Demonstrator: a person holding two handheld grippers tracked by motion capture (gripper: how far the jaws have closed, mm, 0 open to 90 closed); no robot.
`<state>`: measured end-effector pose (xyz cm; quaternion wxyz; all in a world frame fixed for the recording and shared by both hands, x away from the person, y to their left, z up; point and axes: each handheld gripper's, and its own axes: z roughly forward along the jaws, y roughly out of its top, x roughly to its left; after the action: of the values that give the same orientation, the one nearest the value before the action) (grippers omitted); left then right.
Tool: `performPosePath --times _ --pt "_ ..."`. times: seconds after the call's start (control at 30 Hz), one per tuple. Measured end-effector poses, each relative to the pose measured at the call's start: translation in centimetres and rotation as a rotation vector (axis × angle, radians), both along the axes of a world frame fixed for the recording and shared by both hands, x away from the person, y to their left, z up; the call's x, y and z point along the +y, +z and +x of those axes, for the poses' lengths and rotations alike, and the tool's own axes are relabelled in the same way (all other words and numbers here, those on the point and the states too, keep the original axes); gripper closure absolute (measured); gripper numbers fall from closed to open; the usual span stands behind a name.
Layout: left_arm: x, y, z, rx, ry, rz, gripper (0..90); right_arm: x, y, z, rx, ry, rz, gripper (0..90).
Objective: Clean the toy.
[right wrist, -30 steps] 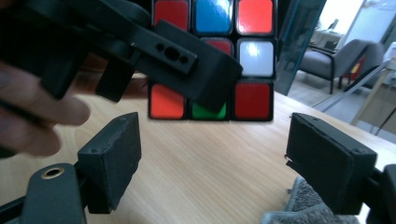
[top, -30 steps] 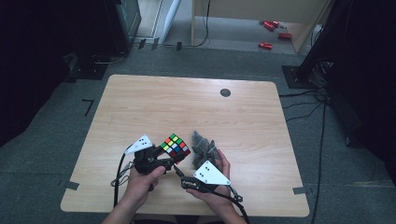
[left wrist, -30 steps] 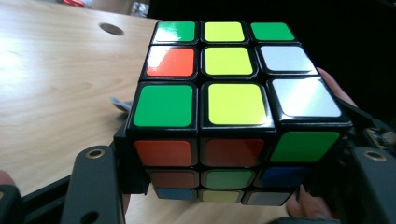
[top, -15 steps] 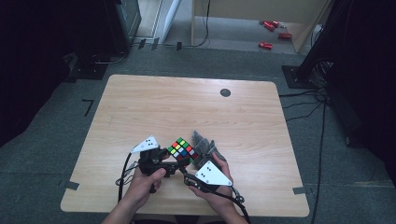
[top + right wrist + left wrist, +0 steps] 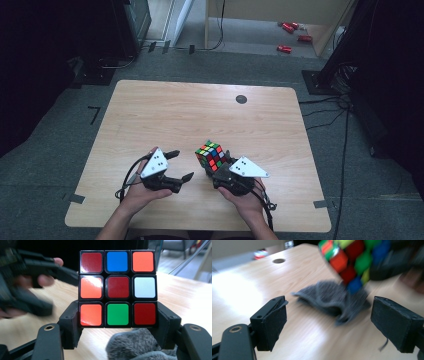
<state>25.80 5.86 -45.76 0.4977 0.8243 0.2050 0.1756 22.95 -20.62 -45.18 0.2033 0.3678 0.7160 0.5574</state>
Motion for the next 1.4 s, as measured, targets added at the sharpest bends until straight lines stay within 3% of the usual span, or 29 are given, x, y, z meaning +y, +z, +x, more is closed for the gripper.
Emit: performPosePath --times 0.27,0.43,0.57,0.8,0.93,1.07,1.2,1.23,1.3,1.33,1.4 --pt "-1.4 -0.9 -1.3 -0.154 -0.046 0.047 14.1 1.1 0.5 -0.2 0.156 0.022 0.046 35.0" --pt "-1.7 -1.3 -1.6 -0.243 -0.021 0.068 14.0 1.9 0.6 -0.3 0.225 0.046 0.056 34.9" --pt "-1.8 -1.5 -1.8 -0.282 -0.037 0.079 14.7 2.4 0.5 -0.4 0.253 0.064 0.053 34.9" --pt "-2.3 -1.8 -2.2 -0.327 -0.066 0.091 16.6 2.2 0.4 0.0 0.327 0.102 0.110 34.9" --pt "-2.3 -1.9 -2.3 -0.356 -0.050 0.089 25.0 2.3 0.2 0.2 0.356 0.117 0.112 34.9" --pt "-2.2 -2.1 -2.2 -0.363 -0.051 0.093 32.5 2.4 0.0 0.4 0.382 0.127 0.123 34.6" --pt "-1.7 -2.0 -1.7 -0.320 -0.030 0.085 33.5 1.7 0.3 0.7 0.372 0.117 0.166 27.6" --pt "-1.4 -1.9 -1.4 -0.290 -0.019 0.083 33.9 1.1 0.6 0.8 0.362 0.108 0.187 26.1" --pt "-0.9 -1.9 -1.0 -0.254 0.002 0.068 33.9 -0.3 1.3 1.0 0.325 0.085 0.220 25.0" --pt "-0.6 -1.9 -0.7 -0.226 0.014 0.055 34.0 -0.9 1.6 1.0 0.291 0.053 0.214 25.1" --pt "-0.1 -1.7 -0.3 -0.182 0.016 0.021 34.0 -1.9 1.7 1.2 0.182 -0.013 0.159 25.6"
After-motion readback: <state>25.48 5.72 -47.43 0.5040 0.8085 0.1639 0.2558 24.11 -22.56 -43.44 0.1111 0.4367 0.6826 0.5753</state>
